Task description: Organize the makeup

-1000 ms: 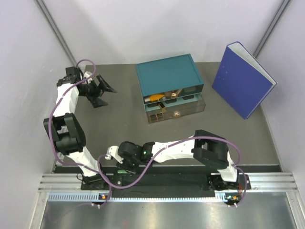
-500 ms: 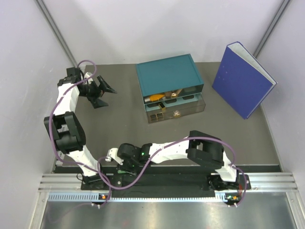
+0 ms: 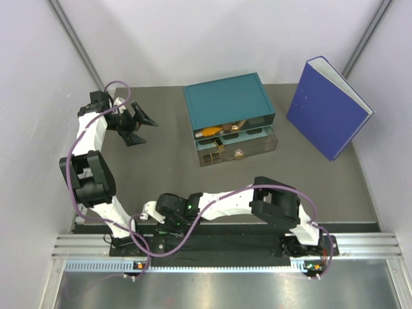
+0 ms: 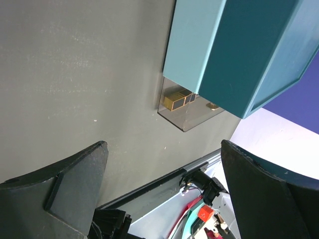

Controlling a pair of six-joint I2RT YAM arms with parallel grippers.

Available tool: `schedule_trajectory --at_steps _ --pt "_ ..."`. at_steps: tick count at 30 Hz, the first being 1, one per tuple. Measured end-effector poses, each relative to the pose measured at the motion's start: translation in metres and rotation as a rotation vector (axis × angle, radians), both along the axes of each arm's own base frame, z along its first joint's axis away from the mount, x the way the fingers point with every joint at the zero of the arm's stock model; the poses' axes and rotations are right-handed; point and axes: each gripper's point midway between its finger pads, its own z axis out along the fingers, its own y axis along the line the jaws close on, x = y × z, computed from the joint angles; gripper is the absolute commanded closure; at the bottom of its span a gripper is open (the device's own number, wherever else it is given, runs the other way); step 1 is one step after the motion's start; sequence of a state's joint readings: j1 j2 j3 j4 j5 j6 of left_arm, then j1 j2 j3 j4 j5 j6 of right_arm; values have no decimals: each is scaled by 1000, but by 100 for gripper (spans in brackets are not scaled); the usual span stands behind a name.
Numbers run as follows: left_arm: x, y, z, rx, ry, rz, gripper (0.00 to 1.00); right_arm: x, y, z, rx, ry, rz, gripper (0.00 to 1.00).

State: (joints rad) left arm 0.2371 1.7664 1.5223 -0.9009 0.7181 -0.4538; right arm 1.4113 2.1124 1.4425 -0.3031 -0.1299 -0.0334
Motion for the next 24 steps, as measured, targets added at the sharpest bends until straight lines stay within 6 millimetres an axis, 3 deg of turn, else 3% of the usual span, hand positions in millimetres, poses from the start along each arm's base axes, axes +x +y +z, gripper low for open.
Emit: schedule_trajectory --at_steps 10,14,21,24 --pt "0 0 0 4 -5 -5 1 -1 -2 1 13 0 20 100" --pt "0 0 0 4 -5 -5 1 -2 -8 15 37 12 25 100" --pt "0 0 -2 -1 -4 -6 1 -14 -50 19 -68 37 46 100" --pt "0 0 -5 -3 2 -7 1 -14 -63 22 -96 32 43 93"
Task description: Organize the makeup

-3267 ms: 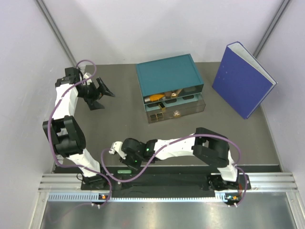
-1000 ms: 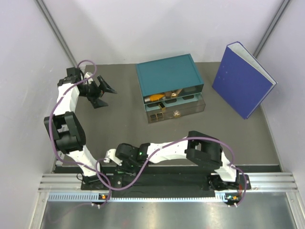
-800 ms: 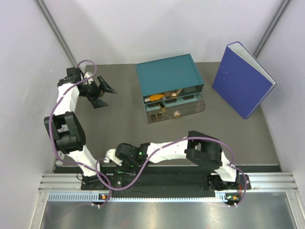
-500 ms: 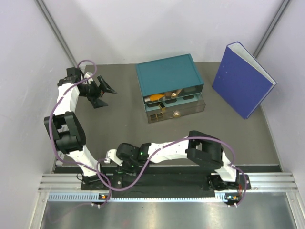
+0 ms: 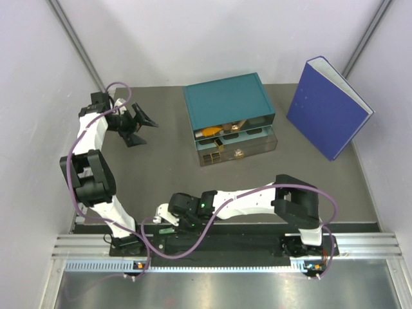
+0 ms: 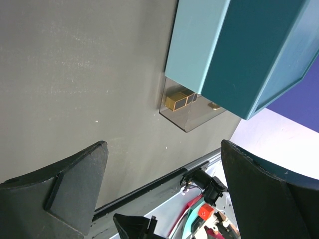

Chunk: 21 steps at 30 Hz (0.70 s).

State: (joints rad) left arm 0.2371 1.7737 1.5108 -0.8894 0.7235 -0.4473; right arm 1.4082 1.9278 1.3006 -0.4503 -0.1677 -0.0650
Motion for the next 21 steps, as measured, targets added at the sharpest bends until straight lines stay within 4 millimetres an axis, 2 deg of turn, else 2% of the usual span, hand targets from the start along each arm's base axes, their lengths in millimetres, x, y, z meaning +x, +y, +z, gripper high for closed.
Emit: schedule_trajectory --at_steps 1,4,11,15,21 --pt "0 0 -1 -1 2 0 1 1 -1 1 -1 -4 0 85" --pt "-1 0 -1 -2 5 0 1 4 -1 2 0 -16 -3 74" --pt "-1 -1 0 -12 11 6 1 8 7 6 33 -38 -6 53" --pt "1 -1 0 -15 15 10 1 12 20 12 72 -53 -11 50" --pt "3 0 0 -15 12 12 1 18 48 26 138 -69 -7 58"
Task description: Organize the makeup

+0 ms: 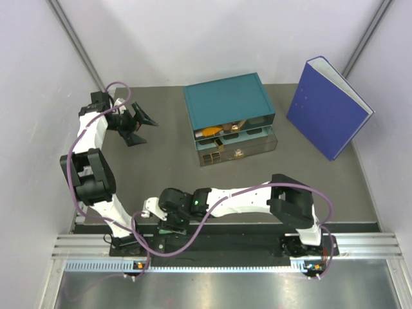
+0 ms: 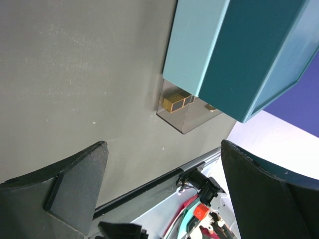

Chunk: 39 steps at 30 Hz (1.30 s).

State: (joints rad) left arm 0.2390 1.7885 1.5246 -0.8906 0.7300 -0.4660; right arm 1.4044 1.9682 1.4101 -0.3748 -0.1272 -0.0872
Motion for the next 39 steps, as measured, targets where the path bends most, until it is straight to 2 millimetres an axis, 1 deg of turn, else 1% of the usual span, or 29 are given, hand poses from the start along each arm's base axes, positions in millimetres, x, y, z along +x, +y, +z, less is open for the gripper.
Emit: schedule_trajectory --at_steps 1,3,6,11,16,21,27,36,39 --pt "0 0 -1 0 1 0 1 0 4 1 8 0 1 64" --pt "0 0 -2 -1 6 1 1 0 11 1 19 4 7 65" --pt "1 1 -3 -2 9 3 1 -2 17 -3 22 18 17 64" --pt "2 2 -4 -3 12 3 1 -6 17 -14 1 39 29 64" --pt "2 2 -6 -3 16 3 1 -8 18 -17 1 51 35 61" --pt "2 2 -4 -5 8 -4 1 -7 25 -18 24 53 31 59" --pt "2 2 -5 -1 3 -11 1 -10 27 -37 5 77 25 60" --pt "1 3 -5 1 2 -13 1 -11 31 -37 13 89 10 61" --pt "2 4 -6 1 4 -14 1 -9 36 -37 15 88 1 59"
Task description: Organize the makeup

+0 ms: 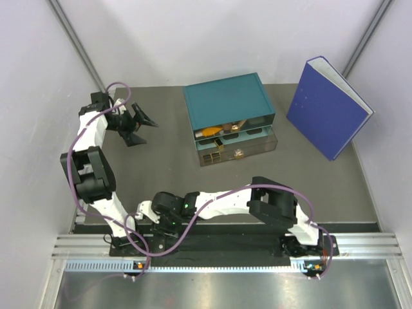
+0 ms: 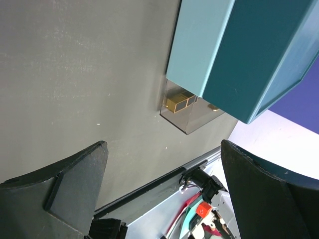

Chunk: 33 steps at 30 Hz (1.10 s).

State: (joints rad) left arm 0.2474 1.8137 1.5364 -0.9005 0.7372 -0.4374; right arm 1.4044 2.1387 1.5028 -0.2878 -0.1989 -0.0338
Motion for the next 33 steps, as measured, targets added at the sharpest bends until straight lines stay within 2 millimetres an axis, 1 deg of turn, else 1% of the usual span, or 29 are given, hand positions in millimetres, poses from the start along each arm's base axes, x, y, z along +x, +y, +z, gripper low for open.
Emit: schedule_trajectory --at_steps 2,7,18,26,29,33 --pt "0 0 -2 -1 2 -2 1 3 1 1 3 -11 -11 57" --pt "0 0 -4 -4 9 -5 1 10 4 2 10 -41 -39 56" --pt "0 0 -4 -1 7 -11 1 12 15 1 17 -39 -64 57" --pt "-1 0 -5 -1 10 -12 1 14 16 0 22 -49 -97 58" --pt "-1 0 -5 -1 10 -12 1 15 17 0 32 -56 -110 62" --pt "-1 0 -4 -6 11 -10 1 16 13 -8 25 -76 -119 64"
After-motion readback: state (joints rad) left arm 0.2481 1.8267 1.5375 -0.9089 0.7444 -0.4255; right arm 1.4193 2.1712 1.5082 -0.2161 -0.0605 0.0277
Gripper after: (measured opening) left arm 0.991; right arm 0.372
